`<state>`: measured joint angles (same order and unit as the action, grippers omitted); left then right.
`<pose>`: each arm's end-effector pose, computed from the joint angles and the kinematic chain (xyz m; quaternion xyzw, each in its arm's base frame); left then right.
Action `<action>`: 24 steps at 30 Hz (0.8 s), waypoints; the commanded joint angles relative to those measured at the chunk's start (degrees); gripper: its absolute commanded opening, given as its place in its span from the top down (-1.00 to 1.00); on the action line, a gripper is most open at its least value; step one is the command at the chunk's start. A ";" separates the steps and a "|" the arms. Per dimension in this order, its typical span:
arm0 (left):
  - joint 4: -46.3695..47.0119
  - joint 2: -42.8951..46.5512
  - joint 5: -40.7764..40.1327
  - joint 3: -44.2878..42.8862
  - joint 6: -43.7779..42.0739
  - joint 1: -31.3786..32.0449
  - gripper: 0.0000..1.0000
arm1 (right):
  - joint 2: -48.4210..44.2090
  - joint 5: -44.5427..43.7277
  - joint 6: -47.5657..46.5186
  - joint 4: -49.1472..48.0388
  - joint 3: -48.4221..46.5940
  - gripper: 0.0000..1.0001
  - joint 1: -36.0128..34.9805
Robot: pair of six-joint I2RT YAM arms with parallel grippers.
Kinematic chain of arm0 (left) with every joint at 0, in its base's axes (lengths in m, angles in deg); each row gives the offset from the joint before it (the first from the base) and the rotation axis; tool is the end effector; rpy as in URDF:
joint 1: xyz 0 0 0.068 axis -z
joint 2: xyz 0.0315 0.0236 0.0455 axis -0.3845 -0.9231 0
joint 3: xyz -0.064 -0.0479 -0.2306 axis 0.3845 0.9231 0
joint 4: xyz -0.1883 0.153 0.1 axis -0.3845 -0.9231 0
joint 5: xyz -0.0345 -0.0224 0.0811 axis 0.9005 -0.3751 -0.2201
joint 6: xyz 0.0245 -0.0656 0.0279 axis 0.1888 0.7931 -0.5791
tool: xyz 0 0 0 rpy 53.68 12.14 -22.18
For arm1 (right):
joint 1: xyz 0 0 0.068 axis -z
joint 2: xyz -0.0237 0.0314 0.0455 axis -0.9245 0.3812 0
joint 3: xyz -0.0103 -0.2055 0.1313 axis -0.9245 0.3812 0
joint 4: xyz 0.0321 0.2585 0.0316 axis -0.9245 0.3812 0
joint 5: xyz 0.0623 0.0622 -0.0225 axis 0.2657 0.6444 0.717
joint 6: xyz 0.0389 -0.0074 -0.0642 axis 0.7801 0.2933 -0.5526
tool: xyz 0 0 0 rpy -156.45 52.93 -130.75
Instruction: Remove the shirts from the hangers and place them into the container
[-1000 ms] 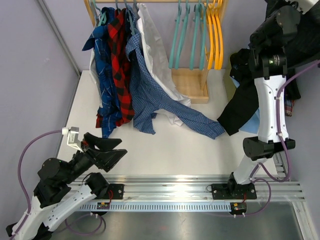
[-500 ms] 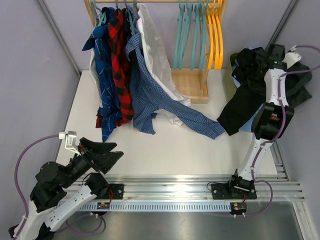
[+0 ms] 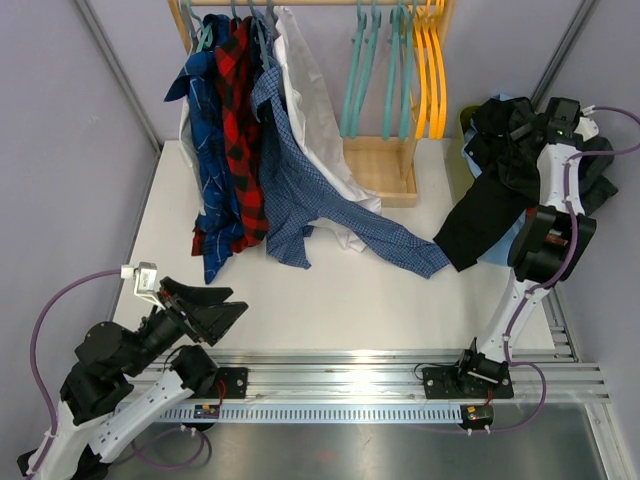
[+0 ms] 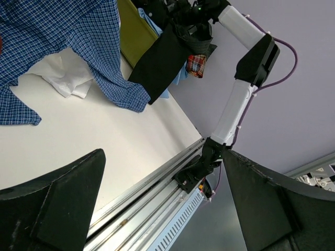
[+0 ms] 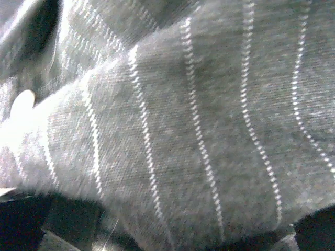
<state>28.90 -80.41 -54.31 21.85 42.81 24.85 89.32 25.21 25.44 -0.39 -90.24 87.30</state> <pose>0.0480 -0.0512 0.3307 0.0273 0.6819 -0.5118 0.5218 0.4656 -0.1812 0.2520 0.4861 0.7720 -0.0295 0.4084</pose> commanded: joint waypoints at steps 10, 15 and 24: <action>-0.43 4.56 -1.03 -2.76 -1.59 -0.09 -0.98 | -35.48 6.11 -3.78 -9.91 11.18 -0.99 -3.00; -1.13 4.91 -1.03 -3.28 -2.21 -0.09 -0.98 | -48.16 1.00 -8.79 -17.99 20.32 -0.99 -10.47; -2.36 7.10 -1.90 -3.20 -2.64 -0.09 -0.98 | -61.98 26.35 -14.42 -23.19 26.48 -0.99 -23.65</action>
<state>25.95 -80.39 -55.47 19.97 41.24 24.85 26.83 39.20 14.69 -21.33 -64.95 67.15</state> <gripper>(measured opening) 0.987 0.993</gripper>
